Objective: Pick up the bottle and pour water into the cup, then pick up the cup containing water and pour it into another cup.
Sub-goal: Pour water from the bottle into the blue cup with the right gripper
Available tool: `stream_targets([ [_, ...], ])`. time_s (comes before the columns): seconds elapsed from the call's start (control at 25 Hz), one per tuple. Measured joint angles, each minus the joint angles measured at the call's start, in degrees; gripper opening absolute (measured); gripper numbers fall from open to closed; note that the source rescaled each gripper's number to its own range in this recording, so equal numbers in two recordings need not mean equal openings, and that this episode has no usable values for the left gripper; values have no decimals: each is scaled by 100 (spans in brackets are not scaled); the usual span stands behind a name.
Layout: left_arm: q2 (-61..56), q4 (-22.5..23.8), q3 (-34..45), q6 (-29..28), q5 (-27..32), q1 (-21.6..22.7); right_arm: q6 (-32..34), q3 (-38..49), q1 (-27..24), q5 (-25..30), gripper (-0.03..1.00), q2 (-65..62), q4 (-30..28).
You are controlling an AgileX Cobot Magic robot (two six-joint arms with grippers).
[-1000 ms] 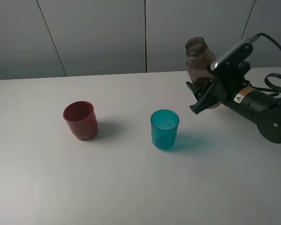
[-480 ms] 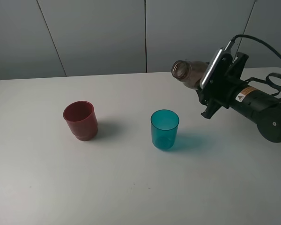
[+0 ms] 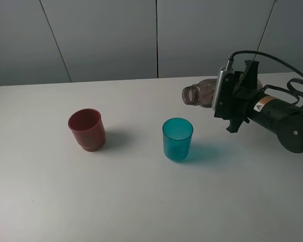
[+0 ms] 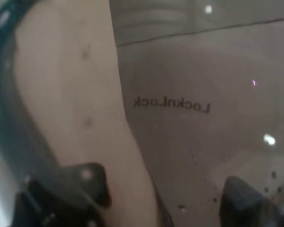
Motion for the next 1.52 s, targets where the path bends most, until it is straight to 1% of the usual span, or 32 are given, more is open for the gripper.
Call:
stream_targets([
  [0.2, 0, 0, 0, 0, 0, 0, -577, 0, 0, -1, 0, 0, 10],
  [0.28, 0, 0, 0, 0, 0, 0, -711, 0, 0, -1, 0, 0, 10],
  [0.44, 0, 0, 0, 0, 0, 0, -770, 0, 0, -1, 0, 0, -17],
  [0.68, 0, 0, 0, 0, 0, 0, -919, 0, 0, -1, 0, 0, -209],
  [0.96, 0, 0, 0, 0, 0, 0, -1456, 0, 0, -1, 0, 0, -268],
  [1.12, 0, 0, 0, 0, 0, 0, -1637, 0, 0, -1, 0, 0, -268],
  [1.52, 0, 0, 0, 0, 0, 0, -1724, 0, 0, -83, 0, 0, -272],
])
